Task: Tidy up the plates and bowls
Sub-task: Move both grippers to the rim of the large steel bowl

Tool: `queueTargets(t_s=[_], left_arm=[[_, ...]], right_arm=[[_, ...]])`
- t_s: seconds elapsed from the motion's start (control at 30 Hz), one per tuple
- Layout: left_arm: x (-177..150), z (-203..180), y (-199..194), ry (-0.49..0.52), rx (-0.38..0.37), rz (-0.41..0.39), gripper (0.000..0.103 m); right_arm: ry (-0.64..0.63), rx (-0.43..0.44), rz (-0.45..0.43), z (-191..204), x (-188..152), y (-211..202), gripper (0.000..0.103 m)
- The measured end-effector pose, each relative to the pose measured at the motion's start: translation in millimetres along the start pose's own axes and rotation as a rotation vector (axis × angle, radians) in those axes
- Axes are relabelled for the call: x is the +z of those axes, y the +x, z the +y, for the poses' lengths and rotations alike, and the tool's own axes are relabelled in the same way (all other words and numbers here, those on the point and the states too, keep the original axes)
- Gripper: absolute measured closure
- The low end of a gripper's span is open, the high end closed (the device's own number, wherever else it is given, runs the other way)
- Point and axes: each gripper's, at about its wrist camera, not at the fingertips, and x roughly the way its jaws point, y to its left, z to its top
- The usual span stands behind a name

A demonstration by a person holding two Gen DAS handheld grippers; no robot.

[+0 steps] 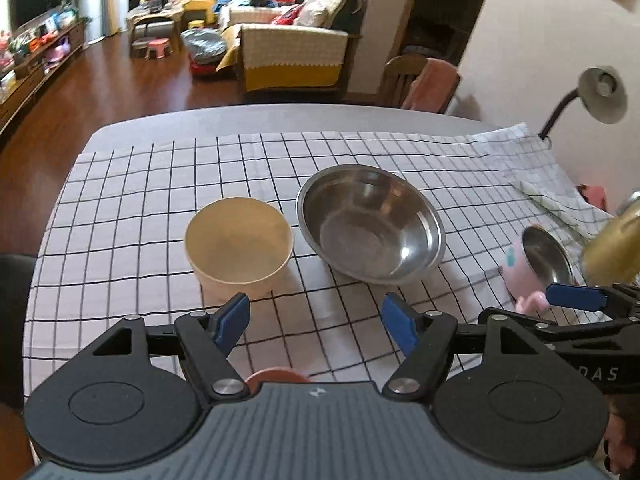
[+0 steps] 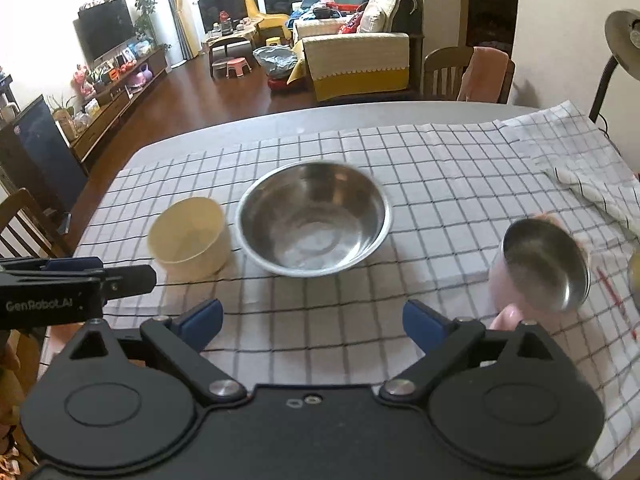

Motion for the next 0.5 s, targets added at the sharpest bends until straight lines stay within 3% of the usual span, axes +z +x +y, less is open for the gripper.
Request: queueTargets(t_s=[0.5], left_arm=[[21, -24, 73, -0.115, 0.106, 0.072, 0.031]], right_arm=[[-0.068, 0.027, 0.072, -47, 51, 67, 0.011]])
